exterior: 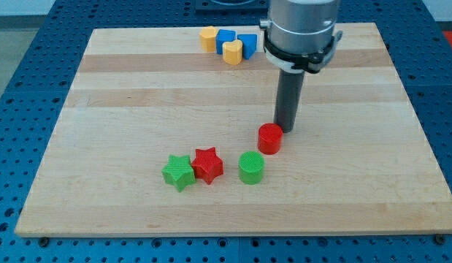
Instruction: Push the red circle towards bottom center along with green circle
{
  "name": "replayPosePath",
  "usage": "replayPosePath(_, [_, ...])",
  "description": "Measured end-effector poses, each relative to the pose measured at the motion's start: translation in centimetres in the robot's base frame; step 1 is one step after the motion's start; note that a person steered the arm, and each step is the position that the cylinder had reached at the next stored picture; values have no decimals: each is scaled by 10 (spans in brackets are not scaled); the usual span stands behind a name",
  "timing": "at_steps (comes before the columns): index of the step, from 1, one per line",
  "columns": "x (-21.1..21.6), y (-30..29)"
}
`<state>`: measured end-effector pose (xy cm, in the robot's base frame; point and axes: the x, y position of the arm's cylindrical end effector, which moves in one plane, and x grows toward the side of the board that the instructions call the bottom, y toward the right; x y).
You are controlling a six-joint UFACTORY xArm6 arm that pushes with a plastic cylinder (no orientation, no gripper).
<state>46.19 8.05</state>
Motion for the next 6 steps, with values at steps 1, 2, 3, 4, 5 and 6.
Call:
replayPosePath(1, [11,1])
replayPosePath(2, [8,0])
replayPosePath(3, [4,0])
replayPosePath(4, [5,-1])
replayPosePath(5, [13,-7])
replayPosePath(6, [24,-23])
